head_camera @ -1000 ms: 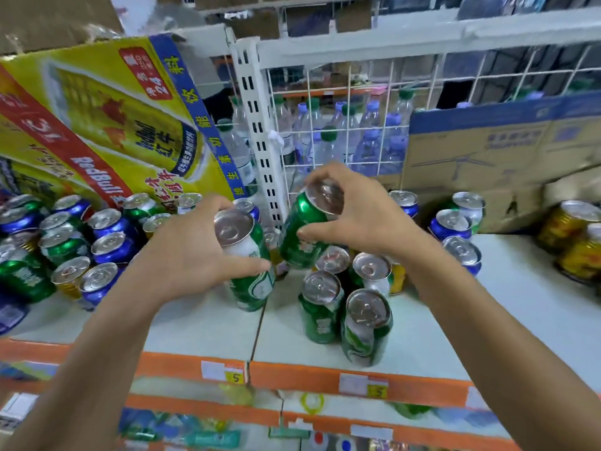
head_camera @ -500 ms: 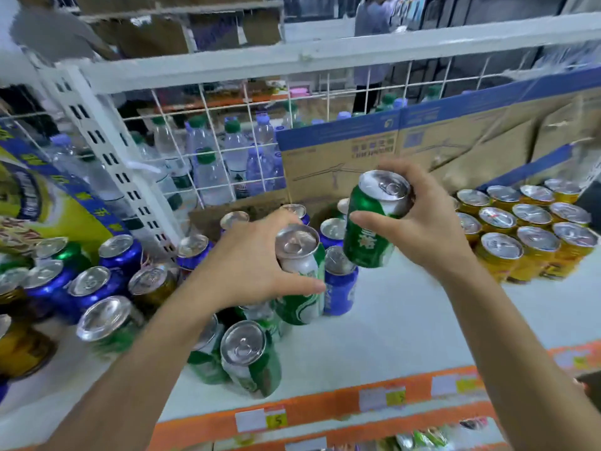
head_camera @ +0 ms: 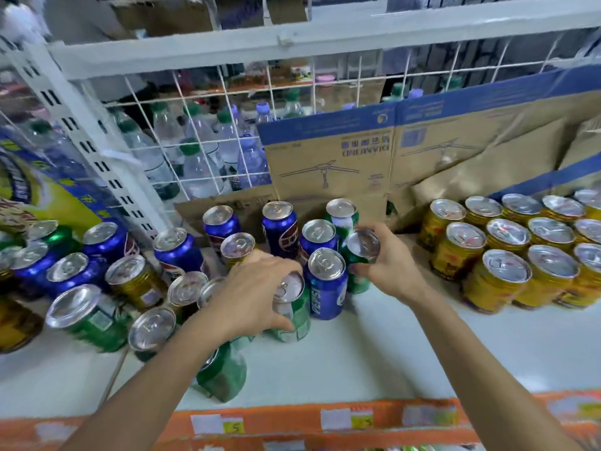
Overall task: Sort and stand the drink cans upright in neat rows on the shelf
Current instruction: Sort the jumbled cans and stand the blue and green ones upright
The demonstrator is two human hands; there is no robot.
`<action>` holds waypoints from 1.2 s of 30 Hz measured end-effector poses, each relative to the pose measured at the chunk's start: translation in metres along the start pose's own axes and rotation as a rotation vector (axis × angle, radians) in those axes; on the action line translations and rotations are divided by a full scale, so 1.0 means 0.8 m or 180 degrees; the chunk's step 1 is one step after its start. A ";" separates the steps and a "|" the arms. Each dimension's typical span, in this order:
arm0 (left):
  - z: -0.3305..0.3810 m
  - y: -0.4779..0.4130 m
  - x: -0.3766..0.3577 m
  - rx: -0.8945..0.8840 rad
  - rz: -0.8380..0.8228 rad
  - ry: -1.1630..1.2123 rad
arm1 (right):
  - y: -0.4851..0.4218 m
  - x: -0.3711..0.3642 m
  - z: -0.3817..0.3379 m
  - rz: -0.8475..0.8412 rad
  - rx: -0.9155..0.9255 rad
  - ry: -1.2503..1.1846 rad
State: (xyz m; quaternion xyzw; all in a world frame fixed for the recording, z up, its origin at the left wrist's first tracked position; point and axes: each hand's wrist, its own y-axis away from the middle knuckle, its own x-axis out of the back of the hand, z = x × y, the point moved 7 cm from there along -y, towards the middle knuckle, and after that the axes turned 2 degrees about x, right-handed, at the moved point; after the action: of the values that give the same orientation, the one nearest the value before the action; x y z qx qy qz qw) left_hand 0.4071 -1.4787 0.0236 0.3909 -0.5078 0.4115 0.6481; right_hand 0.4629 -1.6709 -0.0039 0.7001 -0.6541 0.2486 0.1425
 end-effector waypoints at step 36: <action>0.004 -0.123 0.007 0.0227 -0.0015 0.0329 | 0.026 -0.032 -0.041 -0.0300 0.1682 0.1726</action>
State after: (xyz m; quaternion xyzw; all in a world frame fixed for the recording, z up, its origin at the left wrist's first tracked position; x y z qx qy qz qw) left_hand 0.4987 -1.5161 0.0206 0.3932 -0.4577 0.4475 0.6601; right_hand 0.4365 -1.6342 0.0068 0.6508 -0.4732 0.5780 0.1361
